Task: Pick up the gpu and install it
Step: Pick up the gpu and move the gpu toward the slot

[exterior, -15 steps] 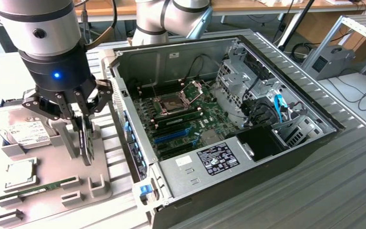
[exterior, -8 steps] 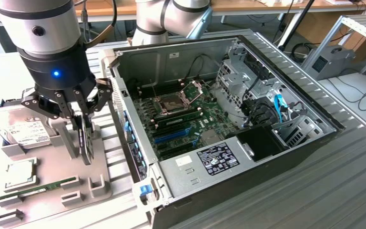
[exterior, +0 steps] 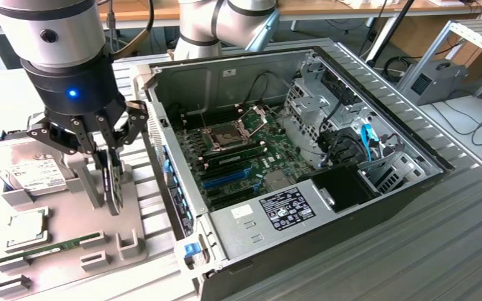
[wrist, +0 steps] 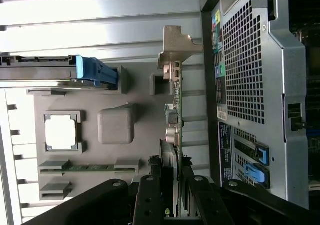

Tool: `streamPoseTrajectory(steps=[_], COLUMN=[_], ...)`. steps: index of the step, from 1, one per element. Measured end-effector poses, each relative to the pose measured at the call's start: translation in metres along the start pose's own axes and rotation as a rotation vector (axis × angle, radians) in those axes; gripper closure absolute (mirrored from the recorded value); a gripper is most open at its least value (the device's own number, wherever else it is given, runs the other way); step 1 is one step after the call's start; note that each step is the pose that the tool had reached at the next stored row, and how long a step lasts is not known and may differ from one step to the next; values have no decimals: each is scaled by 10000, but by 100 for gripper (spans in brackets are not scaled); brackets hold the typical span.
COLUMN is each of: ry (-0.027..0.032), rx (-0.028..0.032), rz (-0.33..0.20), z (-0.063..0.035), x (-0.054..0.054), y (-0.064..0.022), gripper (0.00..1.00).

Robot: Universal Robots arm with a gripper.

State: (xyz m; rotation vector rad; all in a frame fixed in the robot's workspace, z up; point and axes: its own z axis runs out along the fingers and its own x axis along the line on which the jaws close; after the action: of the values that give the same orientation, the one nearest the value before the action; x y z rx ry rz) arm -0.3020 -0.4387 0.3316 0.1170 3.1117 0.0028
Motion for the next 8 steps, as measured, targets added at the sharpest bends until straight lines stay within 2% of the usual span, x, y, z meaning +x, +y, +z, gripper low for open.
streamPoseTrajectory(steps=[8], ry=[1], rx=[0], rz=[0], z=[-43], x=[-1], y=[2], gripper=[74])
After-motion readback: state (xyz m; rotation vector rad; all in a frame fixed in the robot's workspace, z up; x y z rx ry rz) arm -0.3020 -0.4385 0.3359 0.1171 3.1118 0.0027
